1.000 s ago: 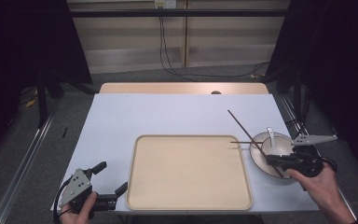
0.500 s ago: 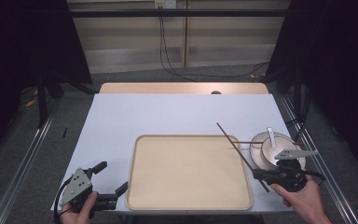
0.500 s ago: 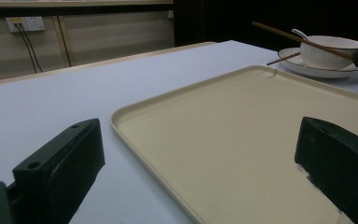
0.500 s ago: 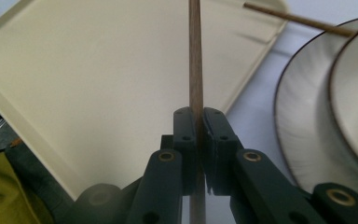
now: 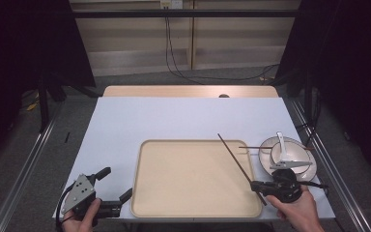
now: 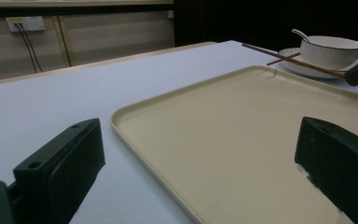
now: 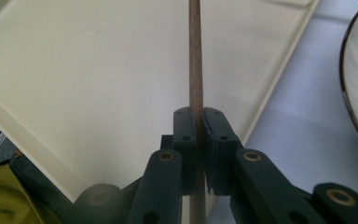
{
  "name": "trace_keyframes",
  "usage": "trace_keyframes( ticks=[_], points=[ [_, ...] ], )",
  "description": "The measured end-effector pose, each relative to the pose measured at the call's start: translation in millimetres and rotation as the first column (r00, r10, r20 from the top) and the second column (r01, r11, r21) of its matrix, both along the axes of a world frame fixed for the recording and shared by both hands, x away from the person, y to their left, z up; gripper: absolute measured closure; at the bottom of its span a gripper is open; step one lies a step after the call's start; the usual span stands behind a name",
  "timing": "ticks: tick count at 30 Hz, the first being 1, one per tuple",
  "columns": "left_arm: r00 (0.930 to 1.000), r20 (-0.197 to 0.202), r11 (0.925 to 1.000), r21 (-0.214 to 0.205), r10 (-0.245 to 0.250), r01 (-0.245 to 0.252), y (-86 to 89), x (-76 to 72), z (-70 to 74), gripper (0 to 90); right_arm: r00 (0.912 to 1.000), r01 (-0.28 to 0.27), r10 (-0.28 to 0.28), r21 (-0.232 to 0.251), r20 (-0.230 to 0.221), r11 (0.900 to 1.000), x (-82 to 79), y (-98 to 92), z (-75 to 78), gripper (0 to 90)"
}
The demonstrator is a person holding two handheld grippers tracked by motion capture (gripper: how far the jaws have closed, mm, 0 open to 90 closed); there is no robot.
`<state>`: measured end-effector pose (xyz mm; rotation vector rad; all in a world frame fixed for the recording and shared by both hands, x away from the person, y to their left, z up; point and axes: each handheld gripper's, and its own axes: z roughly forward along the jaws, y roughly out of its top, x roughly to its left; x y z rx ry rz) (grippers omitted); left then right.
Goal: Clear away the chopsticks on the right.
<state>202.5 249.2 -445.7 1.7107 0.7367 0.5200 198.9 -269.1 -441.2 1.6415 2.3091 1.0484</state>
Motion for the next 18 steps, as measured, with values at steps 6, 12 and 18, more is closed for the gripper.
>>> trace_keyframes(
  ticks=[6, 12, 18],
  points=[
    [1.0000, -0.001, 1.0000, 0.003, 0.003, -0.003, 0.5, 0.2, 0.0, 1.5, 0.9999, 0.008, -0.008, -0.012, -0.015, 0.9999, 2.6, 5.4, -6.3, 84.8],
    [1.0000, -0.001, 1.0000, 0.001, 0.003, -0.003, 0.4, 0.1, 0.0, 1.5, 0.9993, 0.018, -0.019, -0.017, -0.031, 0.9997, 6.3, 9.7, -11.4, 84.8],
    [1.0000, -0.002, 1.0000, -0.001, 0.002, -0.002, 0.5, 0.4, -0.3, 1.5, 0.9979, 0.034, -0.035, -0.015, -0.055, 0.9993, 9.5, 12.4, -15.4, 84.8]
  ],
)
